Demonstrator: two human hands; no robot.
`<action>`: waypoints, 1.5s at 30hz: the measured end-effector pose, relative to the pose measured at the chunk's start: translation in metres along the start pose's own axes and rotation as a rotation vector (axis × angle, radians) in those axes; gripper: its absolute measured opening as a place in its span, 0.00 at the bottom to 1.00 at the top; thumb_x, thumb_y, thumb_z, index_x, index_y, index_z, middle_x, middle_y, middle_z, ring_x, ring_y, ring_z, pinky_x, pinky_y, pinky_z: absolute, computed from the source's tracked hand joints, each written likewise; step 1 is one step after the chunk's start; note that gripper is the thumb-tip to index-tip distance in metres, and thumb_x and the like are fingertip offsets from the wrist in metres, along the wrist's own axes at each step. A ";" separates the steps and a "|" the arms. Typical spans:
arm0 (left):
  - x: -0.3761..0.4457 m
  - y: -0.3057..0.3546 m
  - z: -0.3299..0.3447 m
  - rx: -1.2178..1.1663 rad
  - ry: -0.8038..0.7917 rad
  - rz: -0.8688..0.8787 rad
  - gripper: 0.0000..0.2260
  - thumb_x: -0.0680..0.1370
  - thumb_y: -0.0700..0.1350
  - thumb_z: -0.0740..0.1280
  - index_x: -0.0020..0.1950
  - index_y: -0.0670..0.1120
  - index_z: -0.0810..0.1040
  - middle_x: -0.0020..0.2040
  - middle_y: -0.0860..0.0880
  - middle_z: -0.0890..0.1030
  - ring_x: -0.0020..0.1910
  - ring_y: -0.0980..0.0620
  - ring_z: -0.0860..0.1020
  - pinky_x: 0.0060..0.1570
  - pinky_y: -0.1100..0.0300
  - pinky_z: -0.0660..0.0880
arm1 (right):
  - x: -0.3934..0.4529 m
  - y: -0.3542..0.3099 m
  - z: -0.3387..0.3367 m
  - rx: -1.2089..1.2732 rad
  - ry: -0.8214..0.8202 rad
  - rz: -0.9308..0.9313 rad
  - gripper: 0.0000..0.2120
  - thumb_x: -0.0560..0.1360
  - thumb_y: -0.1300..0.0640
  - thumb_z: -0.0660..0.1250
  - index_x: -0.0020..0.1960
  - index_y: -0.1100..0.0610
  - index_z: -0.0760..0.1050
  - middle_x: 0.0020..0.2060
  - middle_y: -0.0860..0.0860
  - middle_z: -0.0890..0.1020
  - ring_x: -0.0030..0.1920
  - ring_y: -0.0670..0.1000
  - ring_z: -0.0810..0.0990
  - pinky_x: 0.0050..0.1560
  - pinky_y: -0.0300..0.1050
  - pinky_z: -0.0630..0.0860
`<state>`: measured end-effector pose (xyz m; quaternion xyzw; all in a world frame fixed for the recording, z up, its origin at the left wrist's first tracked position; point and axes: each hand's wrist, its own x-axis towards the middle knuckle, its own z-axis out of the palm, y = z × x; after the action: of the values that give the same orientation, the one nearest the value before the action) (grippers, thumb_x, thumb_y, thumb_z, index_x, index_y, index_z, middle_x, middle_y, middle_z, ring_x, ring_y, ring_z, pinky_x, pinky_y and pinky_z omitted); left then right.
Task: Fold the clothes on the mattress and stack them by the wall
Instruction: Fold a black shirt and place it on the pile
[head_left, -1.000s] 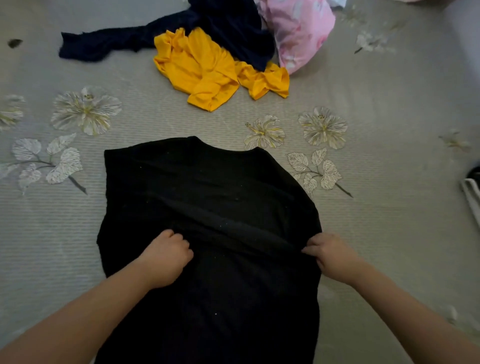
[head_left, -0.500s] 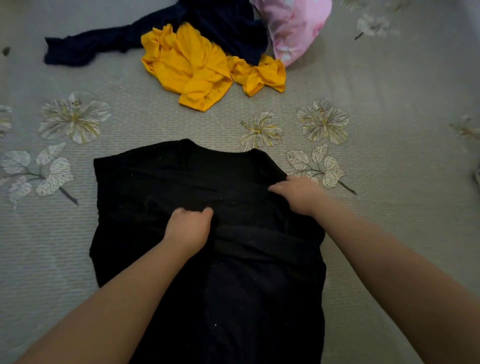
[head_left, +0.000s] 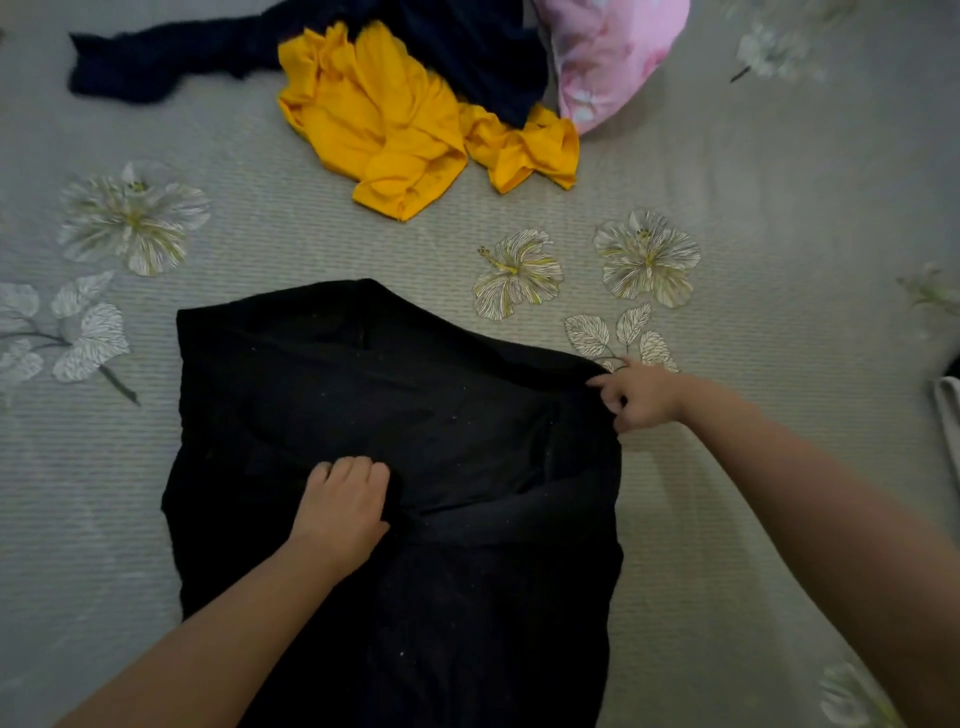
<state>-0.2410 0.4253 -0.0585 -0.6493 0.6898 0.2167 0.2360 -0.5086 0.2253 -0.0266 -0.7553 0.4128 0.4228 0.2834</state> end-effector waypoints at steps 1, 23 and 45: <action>0.003 -0.002 -0.001 -0.018 -0.013 -0.009 0.21 0.76 0.55 0.61 0.64 0.48 0.61 0.61 0.50 0.72 0.61 0.50 0.69 0.61 0.56 0.62 | 0.000 0.001 -0.002 -0.049 -0.023 0.030 0.13 0.70 0.57 0.67 0.31 0.53 0.65 0.71 0.47 0.64 0.74 0.57 0.50 0.71 0.66 0.45; 0.006 -0.025 -0.007 -0.468 -0.119 0.150 0.19 0.80 0.55 0.52 0.61 0.49 0.76 0.76 0.50 0.53 0.75 0.52 0.47 0.70 0.51 0.54 | 0.011 0.024 0.002 0.857 0.313 0.191 0.09 0.70 0.62 0.64 0.47 0.67 0.76 0.40 0.57 0.73 0.46 0.54 0.70 0.46 0.44 0.66; 0.028 -0.120 -0.040 -0.283 -0.241 -0.037 0.11 0.79 0.47 0.59 0.56 0.44 0.75 0.54 0.48 0.77 0.57 0.49 0.73 0.53 0.62 0.65 | 0.019 -0.009 -0.002 0.147 0.425 0.444 0.13 0.72 0.64 0.58 0.53 0.56 0.76 0.54 0.56 0.79 0.58 0.56 0.74 0.63 0.49 0.58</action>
<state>-0.1247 0.3715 -0.0433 -0.6577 0.6072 0.3835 0.2273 -0.4947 0.2210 -0.0421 -0.6957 0.6470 0.2761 0.1457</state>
